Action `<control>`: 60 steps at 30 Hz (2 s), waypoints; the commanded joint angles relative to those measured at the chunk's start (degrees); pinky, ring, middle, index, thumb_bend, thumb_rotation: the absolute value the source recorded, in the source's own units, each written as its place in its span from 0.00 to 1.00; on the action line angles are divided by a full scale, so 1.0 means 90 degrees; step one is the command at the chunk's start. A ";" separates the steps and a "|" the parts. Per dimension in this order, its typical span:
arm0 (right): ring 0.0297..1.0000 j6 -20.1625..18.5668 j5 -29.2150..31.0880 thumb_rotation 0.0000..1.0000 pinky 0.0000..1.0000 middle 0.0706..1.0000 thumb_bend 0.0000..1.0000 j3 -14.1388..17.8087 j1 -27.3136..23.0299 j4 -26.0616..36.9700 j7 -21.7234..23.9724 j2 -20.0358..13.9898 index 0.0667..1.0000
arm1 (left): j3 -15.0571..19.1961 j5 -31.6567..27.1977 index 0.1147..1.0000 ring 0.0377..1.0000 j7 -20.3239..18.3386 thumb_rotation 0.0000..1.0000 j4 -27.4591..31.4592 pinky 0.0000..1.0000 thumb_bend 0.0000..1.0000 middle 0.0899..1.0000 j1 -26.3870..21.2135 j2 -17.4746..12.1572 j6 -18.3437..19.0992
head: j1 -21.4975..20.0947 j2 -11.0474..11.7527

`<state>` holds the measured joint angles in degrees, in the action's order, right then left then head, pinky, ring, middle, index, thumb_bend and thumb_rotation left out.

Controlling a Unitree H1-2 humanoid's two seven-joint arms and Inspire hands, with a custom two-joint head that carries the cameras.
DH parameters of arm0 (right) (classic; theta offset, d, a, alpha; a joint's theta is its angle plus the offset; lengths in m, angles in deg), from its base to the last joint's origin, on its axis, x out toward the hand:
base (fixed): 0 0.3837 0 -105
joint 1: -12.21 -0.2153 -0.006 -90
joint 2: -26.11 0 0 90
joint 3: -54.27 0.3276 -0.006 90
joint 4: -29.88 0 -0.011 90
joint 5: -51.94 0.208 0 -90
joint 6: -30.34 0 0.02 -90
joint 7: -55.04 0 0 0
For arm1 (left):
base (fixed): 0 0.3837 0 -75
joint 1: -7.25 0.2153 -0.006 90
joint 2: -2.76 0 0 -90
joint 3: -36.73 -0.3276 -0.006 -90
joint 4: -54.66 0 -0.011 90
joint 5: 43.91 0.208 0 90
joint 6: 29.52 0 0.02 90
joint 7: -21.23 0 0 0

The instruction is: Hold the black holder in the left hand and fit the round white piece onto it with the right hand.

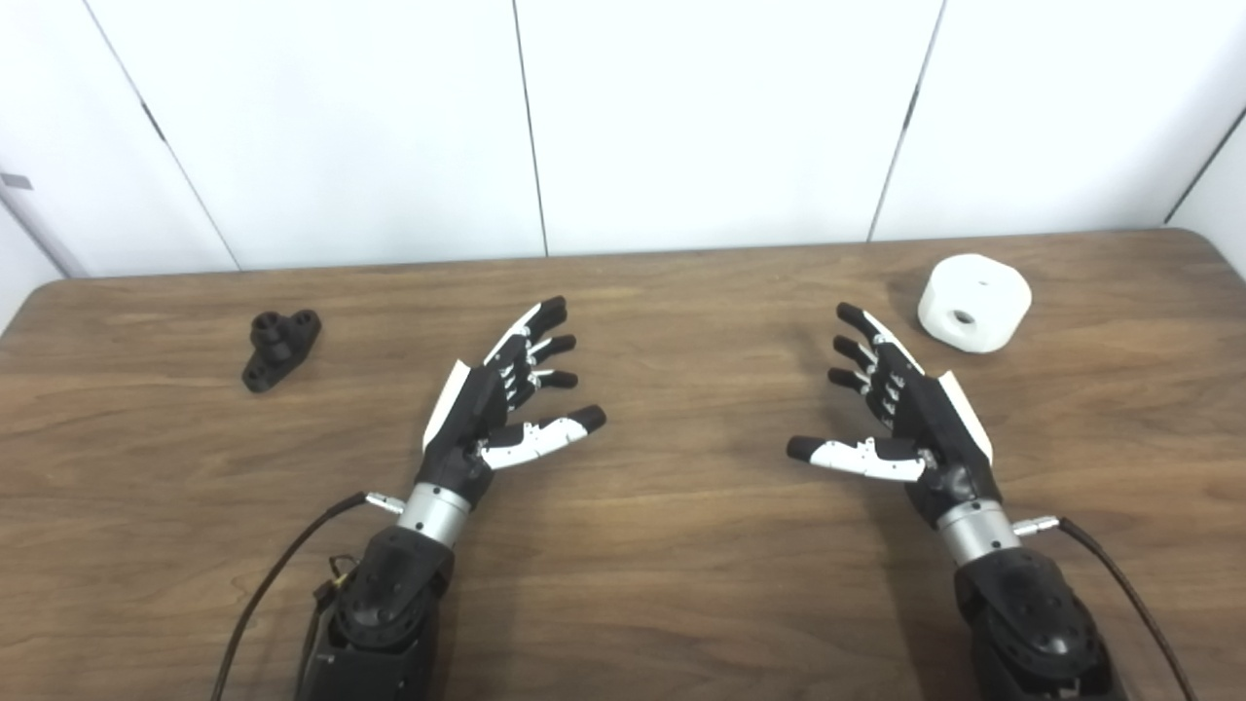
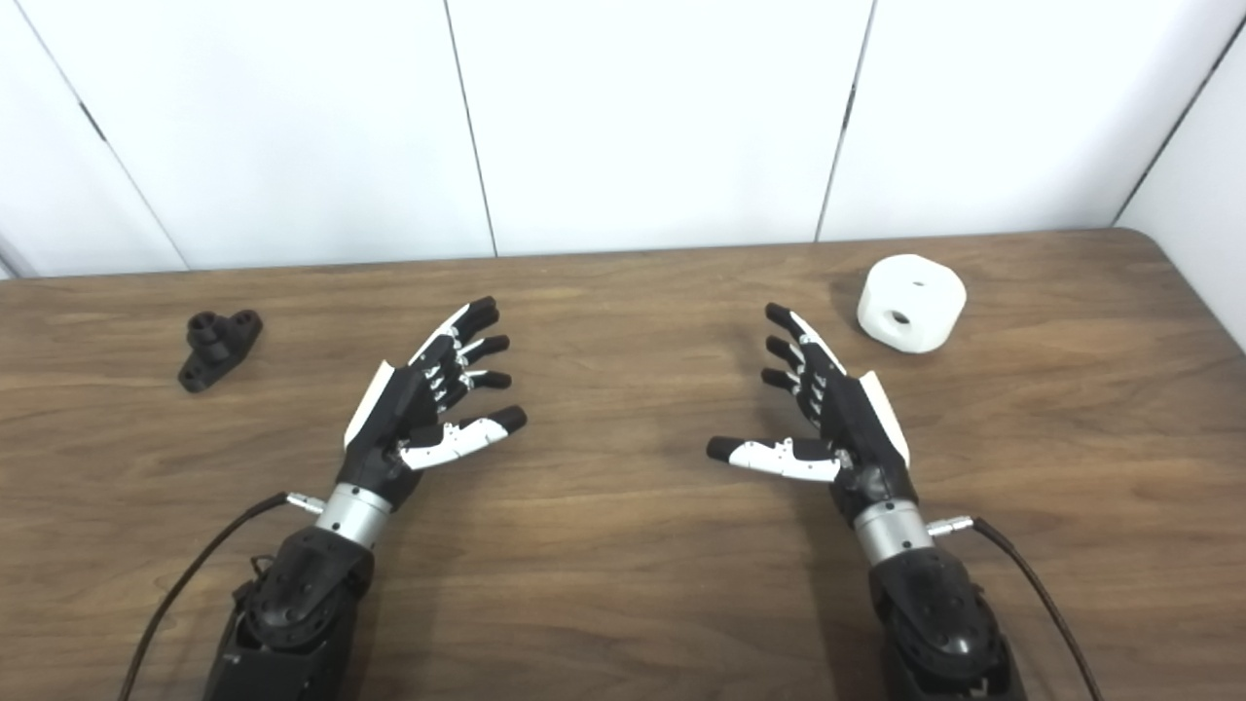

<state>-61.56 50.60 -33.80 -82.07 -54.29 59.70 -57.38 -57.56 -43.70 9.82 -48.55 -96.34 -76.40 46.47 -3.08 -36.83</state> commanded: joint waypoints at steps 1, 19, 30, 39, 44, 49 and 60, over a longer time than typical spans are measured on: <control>0.93 0.0125 0.0050 0.10 0.85 0.99 0.82 0.0028 -0.0114 0.0266 -0.0040 0.0018 0.93 | -0.0016 -0.0065 0.93 0.87 -0.0012 0.18 -0.0125 0.72 0.76 0.93 0.0109 -0.0017 -0.0044 | -0.0001 -0.0001; 0.94 0.0430 0.0268 0.15 0.85 1.00 0.80 0.0167 -0.0089 0.0028 0.0156 -0.0287 0.94 | -0.0161 0.0055 0.91 0.84 0.0031 0.18 -0.0373 0.69 0.75 0.92 0.0043 0.0191 -0.0183 | 0.1912 0.0370; 0.94 0.0435 0.0811 0.11 0.89 1.00 0.78 0.0463 -0.0079 -0.0152 0.0354 -0.0567 0.95 | -0.0350 0.0334 0.90 0.84 0.0314 0.18 -0.0986 0.66 0.79 0.91 -0.0128 0.0582 -0.0488 | 0.2754 0.0741; 0.93 0.0602 0.0852 0.13 0.85 1.00 0.81 0.0496 -0.0099 -0.0342 0.0444 -0.0663 0.95 | -0.0378 0.0339 0.90 0.84 0.0315 0.15 -0.1107 0.66 0.79 0.92 -0.0155 0.0678 -0.0564 | 0.2855 0.0786; 0.93 0.0609 0.0867 0.13 0.87 1.00 0.81 0.0512 -0.0093 -0.0357 0.0454 -0.0645 0.95 | -0.0360 0.0306 0.90 0.83 0.0336 0.14 -0.1145 0.66 0.78 0.92 -0.0171 0.0701 -0.0588 | 0.2877 0.0792; 0.93 0.0635 0.0823 0.15 0.85 1.00 0.81 0.0507 -0.0096 -0.0383 0.0451 -0.0664 0.96 | -0.0317 0.0273 0.88 0.81 0.0367 0.11 -0.1212 0.65 0.78 0.90 -0.0206 0.0720 -0.0609 | 0.2890 0.0834; 0.93 0.0740 0.0818 0.13 0.85 1.00 0.80 0.0468 -0.0188 -0.0538 0.0473 -0.0631 0.96 | -0.0139 0.0025 0.76 0.68 0.0271 0.00 -0.1137 0.54 0.73 0.78 -0.0258 0.0734 -0.0601 | 0.2960 0.0914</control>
<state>-57.82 57.47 -29.92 -81.79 -60.66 63.65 -62.30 -58.73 -42.05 12.15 -56.24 -100.78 -70.40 42.03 23.55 -28.39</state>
